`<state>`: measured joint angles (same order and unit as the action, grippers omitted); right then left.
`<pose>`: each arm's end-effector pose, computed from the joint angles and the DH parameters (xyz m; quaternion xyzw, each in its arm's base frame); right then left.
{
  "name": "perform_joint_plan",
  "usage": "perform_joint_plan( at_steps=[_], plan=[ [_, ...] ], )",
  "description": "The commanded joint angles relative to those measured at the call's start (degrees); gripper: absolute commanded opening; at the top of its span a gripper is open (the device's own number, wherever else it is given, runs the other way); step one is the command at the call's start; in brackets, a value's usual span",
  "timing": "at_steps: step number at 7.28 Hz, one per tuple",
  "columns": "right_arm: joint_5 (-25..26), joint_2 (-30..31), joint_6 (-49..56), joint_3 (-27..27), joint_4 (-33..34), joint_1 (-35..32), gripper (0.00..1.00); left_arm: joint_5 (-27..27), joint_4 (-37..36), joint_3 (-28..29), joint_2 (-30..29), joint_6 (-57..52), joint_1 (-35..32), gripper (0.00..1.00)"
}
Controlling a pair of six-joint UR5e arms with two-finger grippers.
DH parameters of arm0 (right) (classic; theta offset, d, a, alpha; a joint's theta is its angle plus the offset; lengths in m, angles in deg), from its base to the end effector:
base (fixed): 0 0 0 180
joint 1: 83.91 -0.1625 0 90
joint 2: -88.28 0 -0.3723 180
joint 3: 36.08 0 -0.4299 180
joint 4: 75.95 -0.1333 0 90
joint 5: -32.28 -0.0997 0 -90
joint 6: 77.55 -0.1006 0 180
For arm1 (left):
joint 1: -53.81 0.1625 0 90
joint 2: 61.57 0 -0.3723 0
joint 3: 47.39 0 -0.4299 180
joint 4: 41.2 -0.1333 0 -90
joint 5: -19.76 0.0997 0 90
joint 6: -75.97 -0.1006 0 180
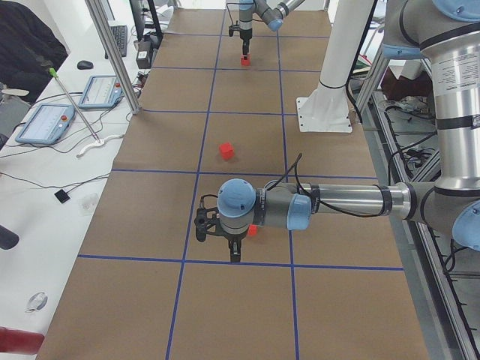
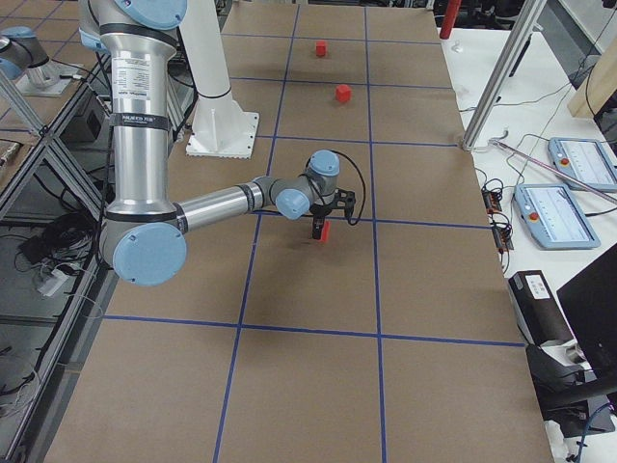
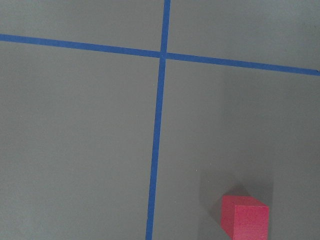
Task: Form red blocks into L shape at center
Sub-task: 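Lower the right gripper onto the red cube in the right-middle area and grasp it, then carry the red cube with the right gripper to the table center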
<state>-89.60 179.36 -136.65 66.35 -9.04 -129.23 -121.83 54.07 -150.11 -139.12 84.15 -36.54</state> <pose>-0.3262 -0.4439 0.4642 -0.0307 -0.3859 0.0346 0.9214 -0.0572 -0.4546 0.5766 0.0137 0.4366 -0.0459 0.8984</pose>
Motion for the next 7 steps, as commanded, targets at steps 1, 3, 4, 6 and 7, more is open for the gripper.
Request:
perform_joint_plan(
  at_steps=[1,3,4,6,7],
  plan=[
    [-0.8,-0.2,0.2,0.1,0.0,0.1,0.0,-0.1,0.0,-0.1,0.0,0.1,0.0,1.0],
    [-6.6,-5.1,-1.1,4.8,2.2,0.1,0.0,-2.5,0.2,-0.1,-0.2,0.0,0.0,1.0],
    [-6.3,-12.5,-5.0,4.5,7.6,1.5,0.0,-3.9,0.3,0.1,-0.2,0.0,0.0,1.0],
    [1.8,-27.9,-12.7,2.8,17.6,10.1,0.0,-6.9,0.4,0.2,-0.1,-0.1,0.1,1.0],
    [6.0,-32.3,-14.5,-0.3,17.5,13.3,0.0,-6.9,0.4,-0.1,-0.1,0.0,0.1,1.0]
  ],
)
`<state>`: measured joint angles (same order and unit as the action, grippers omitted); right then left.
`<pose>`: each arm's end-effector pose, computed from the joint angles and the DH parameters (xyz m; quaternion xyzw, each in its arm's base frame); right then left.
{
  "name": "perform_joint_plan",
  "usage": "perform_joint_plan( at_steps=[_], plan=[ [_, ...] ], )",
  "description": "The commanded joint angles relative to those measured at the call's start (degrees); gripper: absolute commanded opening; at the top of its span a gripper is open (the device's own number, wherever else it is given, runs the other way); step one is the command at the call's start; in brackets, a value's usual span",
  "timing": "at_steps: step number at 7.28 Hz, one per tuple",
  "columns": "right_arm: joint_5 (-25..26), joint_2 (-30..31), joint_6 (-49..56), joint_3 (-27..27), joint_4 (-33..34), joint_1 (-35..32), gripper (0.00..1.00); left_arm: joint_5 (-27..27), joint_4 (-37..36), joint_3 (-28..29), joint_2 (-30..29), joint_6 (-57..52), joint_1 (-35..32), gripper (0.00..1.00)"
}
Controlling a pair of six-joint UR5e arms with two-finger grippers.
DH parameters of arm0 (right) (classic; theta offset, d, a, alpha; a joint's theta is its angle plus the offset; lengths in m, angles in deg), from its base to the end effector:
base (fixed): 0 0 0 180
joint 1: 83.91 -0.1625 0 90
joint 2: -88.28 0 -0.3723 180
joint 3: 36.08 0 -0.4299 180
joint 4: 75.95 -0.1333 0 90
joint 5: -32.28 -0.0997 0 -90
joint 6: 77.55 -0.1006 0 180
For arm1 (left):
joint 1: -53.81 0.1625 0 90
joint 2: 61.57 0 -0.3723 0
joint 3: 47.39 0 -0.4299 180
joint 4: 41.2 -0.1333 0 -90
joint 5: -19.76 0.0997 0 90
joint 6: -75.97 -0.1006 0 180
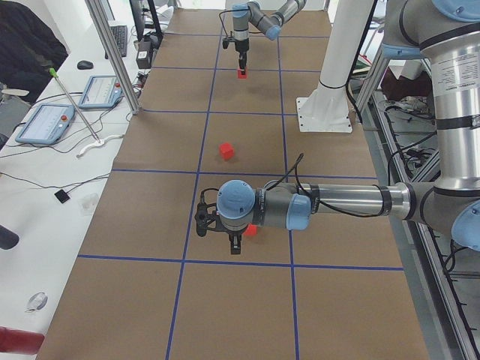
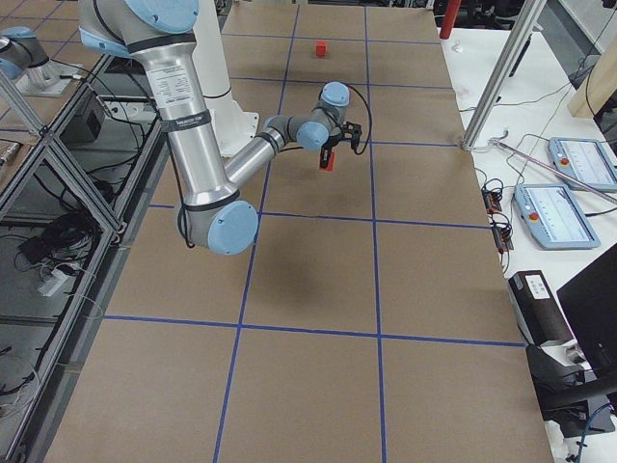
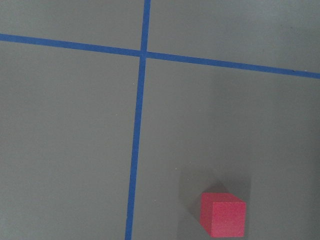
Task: Form red blocks into L shape at center
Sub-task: 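Carry the red cube with the right gripper to the table center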
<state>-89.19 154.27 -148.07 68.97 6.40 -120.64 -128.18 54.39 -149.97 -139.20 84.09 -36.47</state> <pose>-0.4455 -0.4332 0.2180 -0.0399 -0.4539 0.0262 0.8898 -0.0503 -0.4545 0.5676 0.0111 0.4856 -0.0396 0.8732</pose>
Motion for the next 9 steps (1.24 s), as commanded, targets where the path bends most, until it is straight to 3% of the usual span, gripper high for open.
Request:
perform_joint_plan(
  at_steps=[1,2,3,7,8,9],
  plan=[
    [7.2,-12.2,-4.2,-6.9,2.2,5.4,0.0,-0.6,0.7,-0.1,0.0,0.1,0.0,1.0],
    [12.0,-16.8,-5.9,-11.9,2.2,6.8,0.0,-0.6,0.8,-0.2,0.0,0.1,0.0,1.0],
    [12.8,-20.1,-6.1,-16.2,2.1,6.8,0.0,-0.6,0.8,-0.2,0.0,0.1,0.0,1.0],
    [12.8,-22.2,-5.1,-21.0,1.8,8.2,0.0,-0.5,4.5,-0.1,-0.1,5.8,0.1,1.0],
    [12.8,-22.2,-5.0,-21.4,1.8,8.5,0.03,-0.6,4.8,-0.2,-0.1,6.1,0.1,1.0],
    [13.0,-22.2,-5.0,-21.7,1.8,9.0,0.19,-0.6,4.8,-0.1,0.0,6.2,0.1,1.0]
  ],
)
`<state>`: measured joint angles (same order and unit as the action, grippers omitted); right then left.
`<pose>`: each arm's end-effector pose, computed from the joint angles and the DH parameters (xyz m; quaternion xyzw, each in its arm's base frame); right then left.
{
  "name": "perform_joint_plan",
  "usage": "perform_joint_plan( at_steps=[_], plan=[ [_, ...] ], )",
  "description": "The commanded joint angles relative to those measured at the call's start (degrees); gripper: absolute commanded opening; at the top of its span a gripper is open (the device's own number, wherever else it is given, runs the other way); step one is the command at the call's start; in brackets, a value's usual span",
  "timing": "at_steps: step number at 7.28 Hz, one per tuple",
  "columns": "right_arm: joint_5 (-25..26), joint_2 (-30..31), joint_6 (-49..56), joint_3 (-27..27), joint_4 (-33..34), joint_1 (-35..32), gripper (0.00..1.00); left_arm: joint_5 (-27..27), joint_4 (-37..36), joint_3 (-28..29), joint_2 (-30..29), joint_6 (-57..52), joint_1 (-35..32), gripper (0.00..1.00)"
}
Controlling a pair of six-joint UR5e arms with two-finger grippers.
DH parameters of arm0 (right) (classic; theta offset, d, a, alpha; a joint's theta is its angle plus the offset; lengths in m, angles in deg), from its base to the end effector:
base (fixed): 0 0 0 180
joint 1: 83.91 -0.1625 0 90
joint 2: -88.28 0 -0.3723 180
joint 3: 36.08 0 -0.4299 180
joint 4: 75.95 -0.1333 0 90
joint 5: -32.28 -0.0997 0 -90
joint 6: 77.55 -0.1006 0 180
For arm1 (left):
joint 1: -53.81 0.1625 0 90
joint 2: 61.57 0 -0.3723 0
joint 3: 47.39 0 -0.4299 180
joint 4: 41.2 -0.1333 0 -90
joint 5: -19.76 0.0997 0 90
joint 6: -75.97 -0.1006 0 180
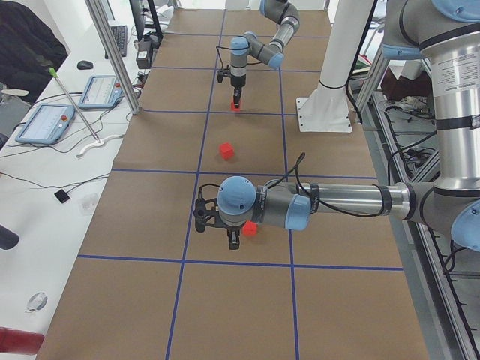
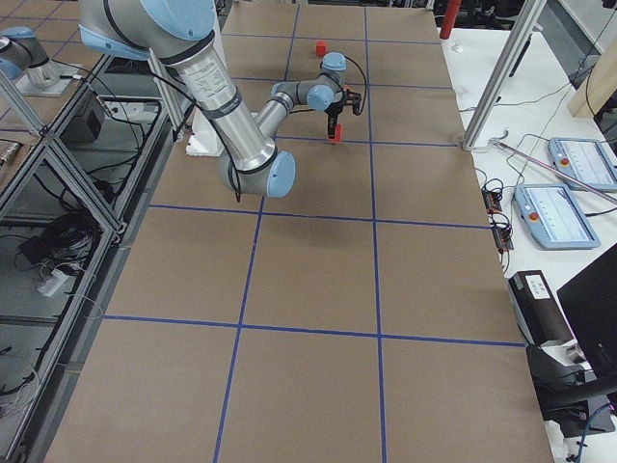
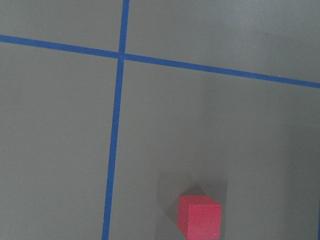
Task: Form red blocks into L shape at center
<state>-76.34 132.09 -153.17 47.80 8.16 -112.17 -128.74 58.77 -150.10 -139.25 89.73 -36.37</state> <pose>-0.5999 -0.4374 0.1381 0.0013 -0.4131 0.0471 0.9095 -0.0490 -0.4578 0.5571 0.0207 0.4925 -0.0617 0.8679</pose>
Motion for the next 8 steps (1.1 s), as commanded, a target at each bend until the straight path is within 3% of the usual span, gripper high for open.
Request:
perform_joint_plan(
  at_steps=[1,2,6,8],
  plan=[
    [0.2,-0.1,0.1,-0.9,-0.1,0.7,0.28,0.0,0.4,0.1,0.1,0.5,0.0,1.0],
    [0.3,-0.2,0.1,-1.3,-0.1,0.8,0.47,0.1,0.4,0.1,0.0,0.5,0.1,1.0],
    [0.3,-1.1,0.1,-2.0,-0.1,1.0,0.5,0.0,0.4,0.1,0.1,0.5,0.2,1.0],
    [2.6,-1.0,0.1,-2.3,-1.2,2.2,0.73,0.1,0.4,0.1,0.1,0.5,0.2,1.0]
  ],
)
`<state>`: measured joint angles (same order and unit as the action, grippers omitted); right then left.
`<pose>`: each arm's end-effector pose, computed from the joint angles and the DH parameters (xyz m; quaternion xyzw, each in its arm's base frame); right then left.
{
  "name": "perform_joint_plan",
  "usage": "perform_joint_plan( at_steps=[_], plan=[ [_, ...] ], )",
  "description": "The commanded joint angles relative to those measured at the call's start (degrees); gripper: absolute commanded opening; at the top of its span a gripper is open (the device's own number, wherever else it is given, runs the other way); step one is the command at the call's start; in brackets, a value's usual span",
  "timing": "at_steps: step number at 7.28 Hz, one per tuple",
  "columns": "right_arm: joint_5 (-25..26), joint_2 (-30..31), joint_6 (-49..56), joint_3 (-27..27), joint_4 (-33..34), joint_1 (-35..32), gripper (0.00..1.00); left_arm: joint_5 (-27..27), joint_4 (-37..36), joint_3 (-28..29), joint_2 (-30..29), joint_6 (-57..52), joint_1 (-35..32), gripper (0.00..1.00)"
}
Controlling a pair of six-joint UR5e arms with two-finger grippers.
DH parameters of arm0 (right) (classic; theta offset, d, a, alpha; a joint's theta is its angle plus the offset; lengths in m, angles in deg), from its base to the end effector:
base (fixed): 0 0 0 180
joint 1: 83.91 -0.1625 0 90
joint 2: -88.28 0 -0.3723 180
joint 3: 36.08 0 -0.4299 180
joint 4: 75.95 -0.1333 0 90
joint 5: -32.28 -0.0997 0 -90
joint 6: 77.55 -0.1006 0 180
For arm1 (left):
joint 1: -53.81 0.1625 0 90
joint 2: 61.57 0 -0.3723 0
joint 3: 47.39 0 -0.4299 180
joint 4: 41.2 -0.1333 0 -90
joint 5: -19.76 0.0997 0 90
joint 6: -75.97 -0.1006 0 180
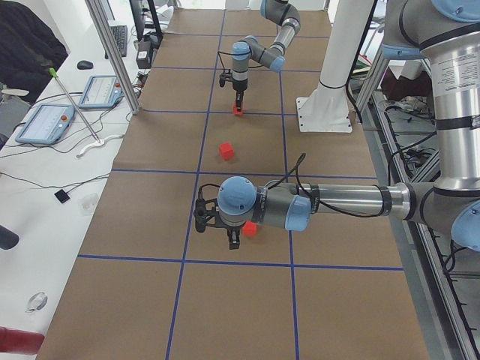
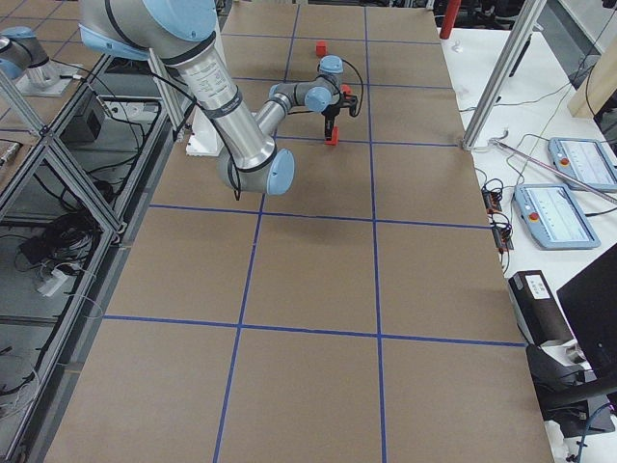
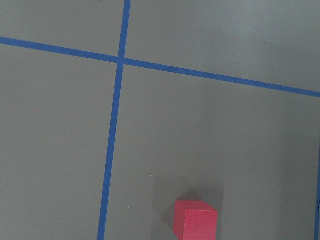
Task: Form red blocks into L shape at center
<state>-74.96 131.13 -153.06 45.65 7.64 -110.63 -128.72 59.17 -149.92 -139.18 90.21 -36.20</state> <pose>-0.6198 -0.4279 0.1426 0.0045 -0.4050 0.0398 0.9134 -0.0476 -0.4576 0.5586 0.0191 0.4926 -0.0634 0.8678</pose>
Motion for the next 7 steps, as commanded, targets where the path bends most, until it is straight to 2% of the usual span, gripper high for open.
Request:
perform_joint_plan(
  at_steps=[1,2,4,5,6,7],
  plan=[
    [1.2,0.0,-0.1,-0.2,-0.7,0.6,0.91,-0.1,0.0,0.0,0.0,0.0,0.0,1.0],
    [1.2,0.0,0.1,-0.1,-0.8,0.5,1.0,-0.1,0.0,0.0,-0.1,0.1,0.0,1.0],
    [1.1,0.3,4.5,0.5,-0.8,0.5,1.0,-0.1,0.0,-0.3,-0.3,2.5,1.4,1.0],
    [0.7,0.9,4.6,2.4,-0.7,0.2,1.0,-0.1,1.5,-0.4,-1.8,10.0,5.1,1.0],
    [-0.1,2.5,4.5,5.4,-0.4,-0.9,1.0,0.5,7.1,-0.5,-4.0,21.0,10.0,1.0],
    [-2.2,4.8,4.4,9.2,-0.2,-3.0,1.0,0.7,11.4,-0.6,-6.8,35.5,14.5,1.0]
  ],
)
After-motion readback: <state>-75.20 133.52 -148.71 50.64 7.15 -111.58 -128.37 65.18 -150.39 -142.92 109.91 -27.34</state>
